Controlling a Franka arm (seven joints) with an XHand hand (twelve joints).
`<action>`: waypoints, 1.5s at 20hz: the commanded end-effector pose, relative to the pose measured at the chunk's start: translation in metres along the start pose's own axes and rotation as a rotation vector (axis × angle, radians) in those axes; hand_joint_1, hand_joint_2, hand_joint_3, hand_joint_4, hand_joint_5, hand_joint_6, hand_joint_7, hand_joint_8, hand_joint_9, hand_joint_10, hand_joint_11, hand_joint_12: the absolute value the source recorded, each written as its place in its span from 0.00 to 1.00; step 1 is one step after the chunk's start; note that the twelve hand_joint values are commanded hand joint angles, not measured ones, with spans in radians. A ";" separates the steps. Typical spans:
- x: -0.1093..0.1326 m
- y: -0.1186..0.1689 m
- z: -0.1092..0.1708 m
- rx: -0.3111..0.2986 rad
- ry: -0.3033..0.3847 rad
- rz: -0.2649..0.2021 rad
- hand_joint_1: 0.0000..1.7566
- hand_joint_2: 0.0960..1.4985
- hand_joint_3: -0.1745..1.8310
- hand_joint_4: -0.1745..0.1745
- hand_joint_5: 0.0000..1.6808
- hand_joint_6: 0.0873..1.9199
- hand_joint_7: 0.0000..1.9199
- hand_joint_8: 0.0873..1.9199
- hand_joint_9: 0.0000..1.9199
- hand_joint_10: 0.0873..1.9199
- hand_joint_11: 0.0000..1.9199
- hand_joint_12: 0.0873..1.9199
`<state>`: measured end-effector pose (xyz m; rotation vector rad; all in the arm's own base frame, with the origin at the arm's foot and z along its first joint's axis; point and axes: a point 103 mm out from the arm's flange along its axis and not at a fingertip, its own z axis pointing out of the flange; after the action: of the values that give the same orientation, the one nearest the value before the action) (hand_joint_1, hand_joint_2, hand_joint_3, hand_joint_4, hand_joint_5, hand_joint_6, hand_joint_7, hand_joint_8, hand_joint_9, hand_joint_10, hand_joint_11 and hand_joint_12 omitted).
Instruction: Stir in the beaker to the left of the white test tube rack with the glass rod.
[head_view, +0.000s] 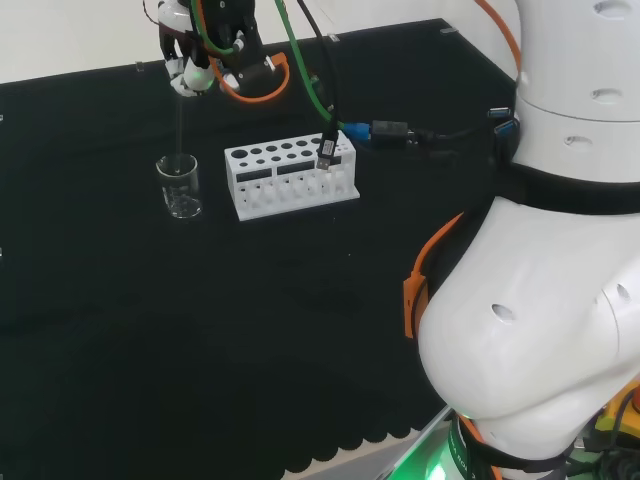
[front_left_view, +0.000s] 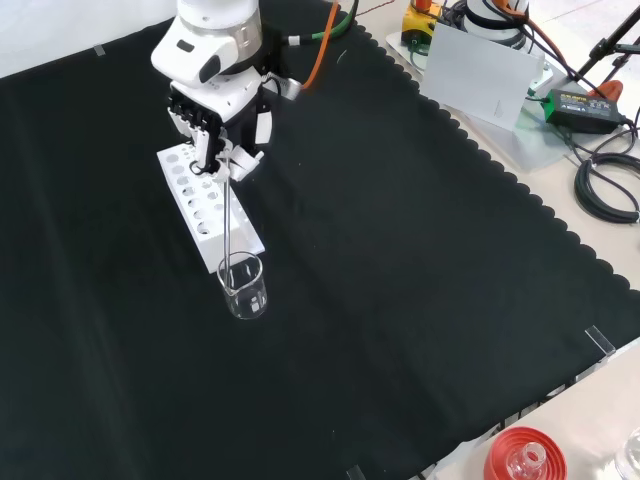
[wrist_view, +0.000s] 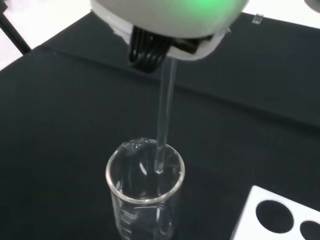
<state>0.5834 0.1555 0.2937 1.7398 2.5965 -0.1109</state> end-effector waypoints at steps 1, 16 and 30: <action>-0.002 0.000 0.004 0.011 -0.007 0.006 0.69 0.34 0.51 0.00 0.74 0.39 0.87 0.29 0.98 0.16 0.89 0.33; 0.011 -0.019 0.024 0.026 0.003 -0.010 0.69 0.34 0.51 0.00 0.74 0.39 0.87 0.29 0.98 0.16 0.89 0.33; 0.017 0.021 0.041 0.074 0.013 -0.021 0.69 0.34 0.51 0.00 0.74 0.39 0.87 0.29 0.98 0.16 0.89 0.33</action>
<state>0.5767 0.1750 0.2535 1.7361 2.6390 -0.1639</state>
